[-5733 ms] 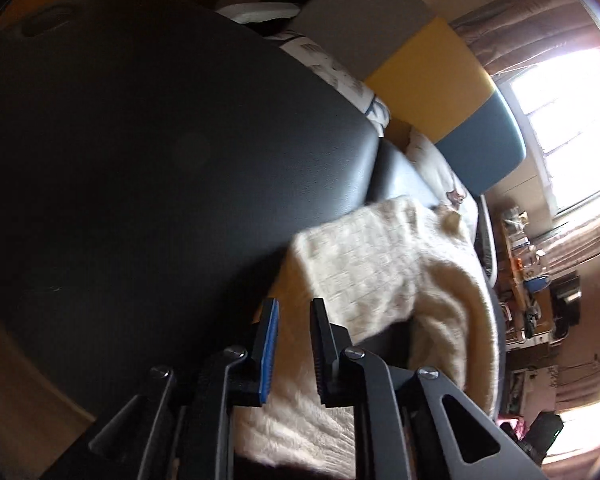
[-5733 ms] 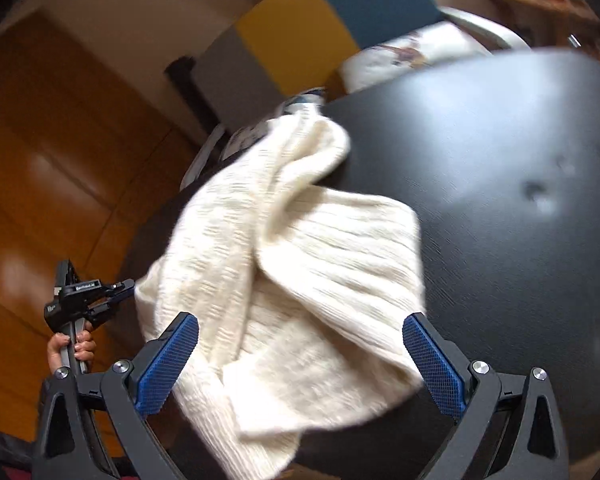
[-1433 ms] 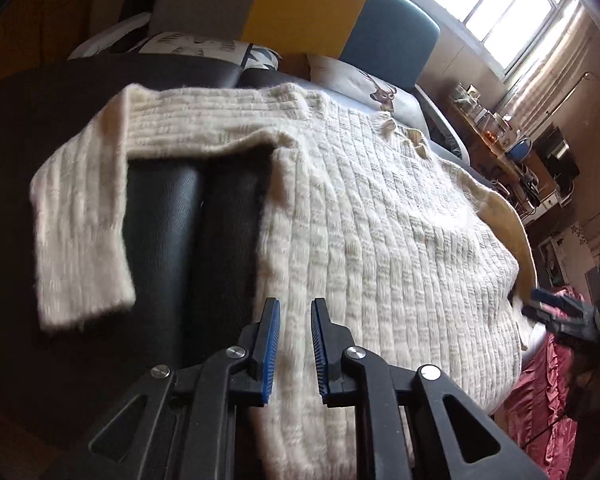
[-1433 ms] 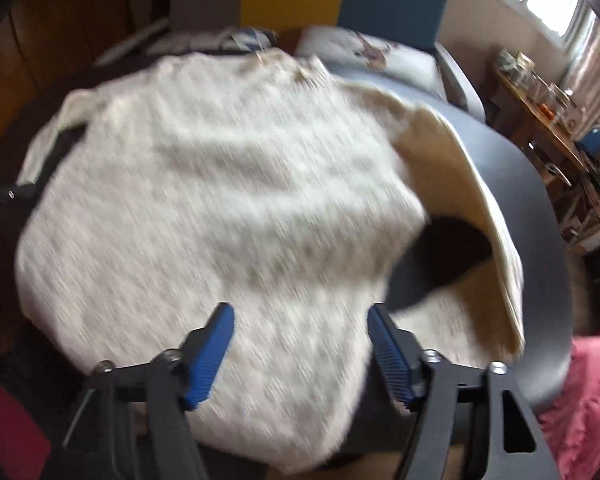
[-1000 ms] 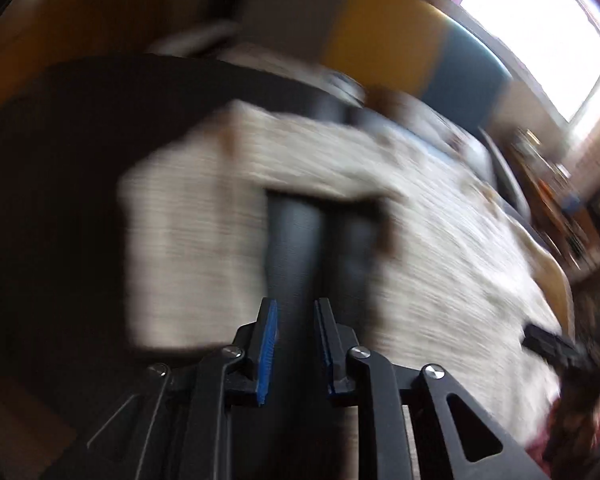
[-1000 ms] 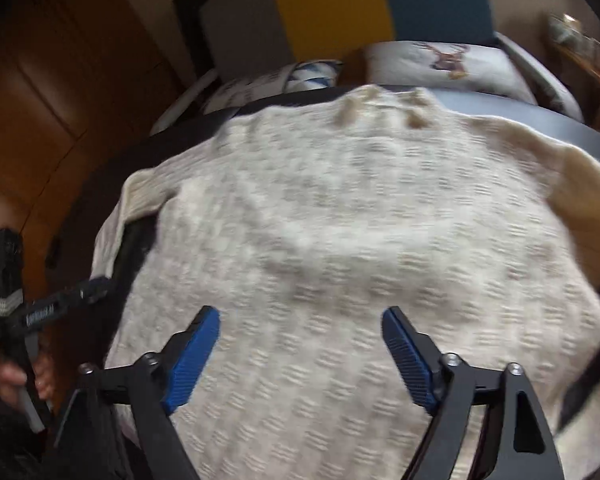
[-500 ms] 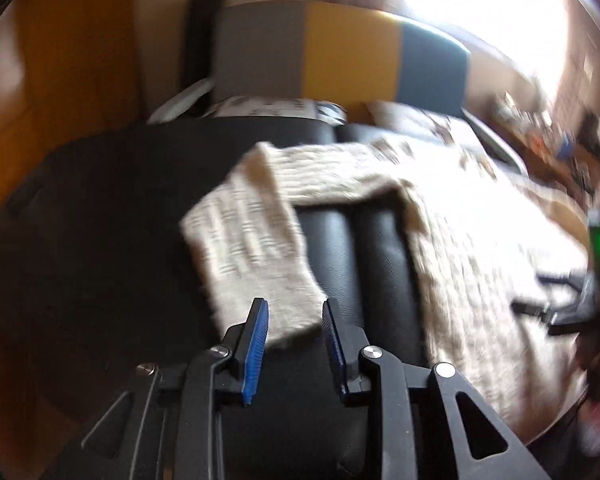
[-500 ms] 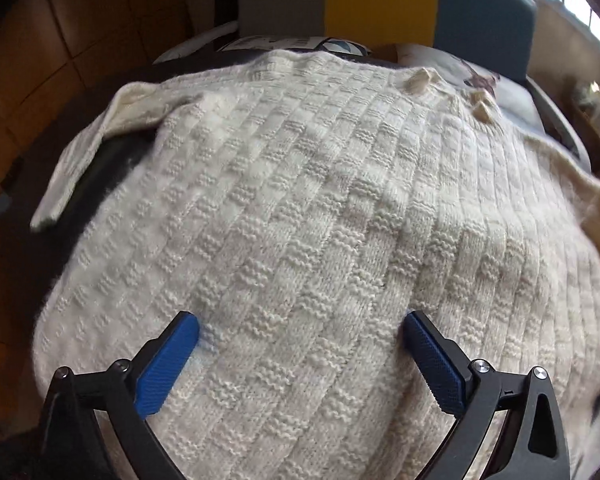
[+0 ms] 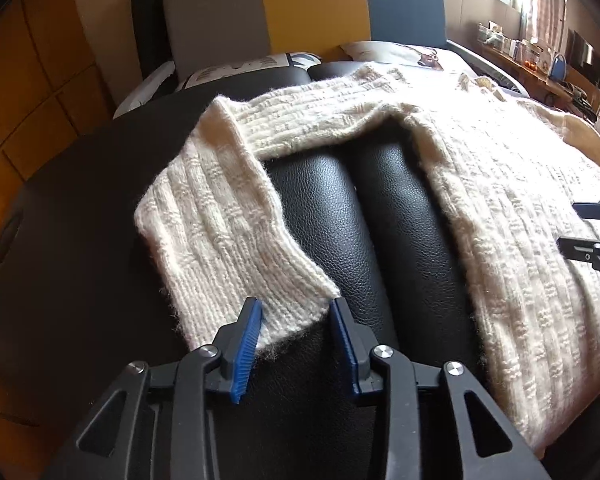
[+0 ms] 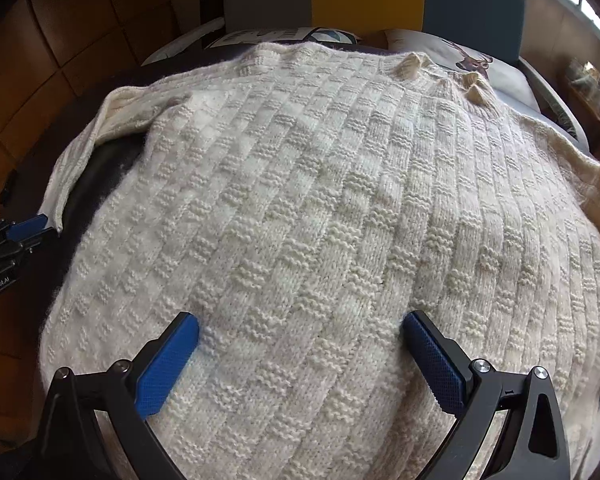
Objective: Fold clothes
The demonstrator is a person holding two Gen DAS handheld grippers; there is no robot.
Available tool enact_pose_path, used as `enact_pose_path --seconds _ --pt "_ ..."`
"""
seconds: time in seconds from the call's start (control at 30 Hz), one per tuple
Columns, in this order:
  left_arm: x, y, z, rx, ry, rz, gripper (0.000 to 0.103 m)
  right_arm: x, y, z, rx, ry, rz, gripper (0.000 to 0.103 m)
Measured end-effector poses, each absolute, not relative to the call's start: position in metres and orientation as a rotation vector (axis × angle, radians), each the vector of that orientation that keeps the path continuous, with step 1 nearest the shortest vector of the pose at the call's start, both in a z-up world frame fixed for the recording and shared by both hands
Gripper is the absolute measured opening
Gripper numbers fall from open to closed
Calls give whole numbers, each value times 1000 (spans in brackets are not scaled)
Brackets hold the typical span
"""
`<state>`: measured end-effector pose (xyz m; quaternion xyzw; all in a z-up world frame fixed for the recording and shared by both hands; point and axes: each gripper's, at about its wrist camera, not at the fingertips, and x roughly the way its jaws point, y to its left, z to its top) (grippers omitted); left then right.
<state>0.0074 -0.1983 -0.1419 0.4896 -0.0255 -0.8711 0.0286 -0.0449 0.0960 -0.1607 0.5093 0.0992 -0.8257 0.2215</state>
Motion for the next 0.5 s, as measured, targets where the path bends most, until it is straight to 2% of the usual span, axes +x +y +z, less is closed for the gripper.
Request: enact_pose_path --seconds 0.03,0.07,0.1,0.23,0.3,0.37,0.5 --pt "6 -204 -141 1519 -11 -2679 25 -45 94 -161 1414 289 -2282 103" --pt "5 -215 -139 1523 88 -2667 9 -46 92 -162 1421 303 -2281 103" --pt "4 -227 -138 1526 212 -2659 9 -47 90 -162 1430 320 -2278 103" --pt "20 -319 -129 1350 1004 -2617 9 -51 88 -163 1444 340 -2281 103" --pt "33 -356 -123 1217 1253 -2588 9 -52 90 -163 1435 331 -2282 103" --pt "43 -385 -116 1121 1377 -2560 9 -54 90 -163 1428 331 -2288 103" --pt "51 -423 -97 992 1504 -2550 9 -61 91 -162 1430 333 -2283 103"
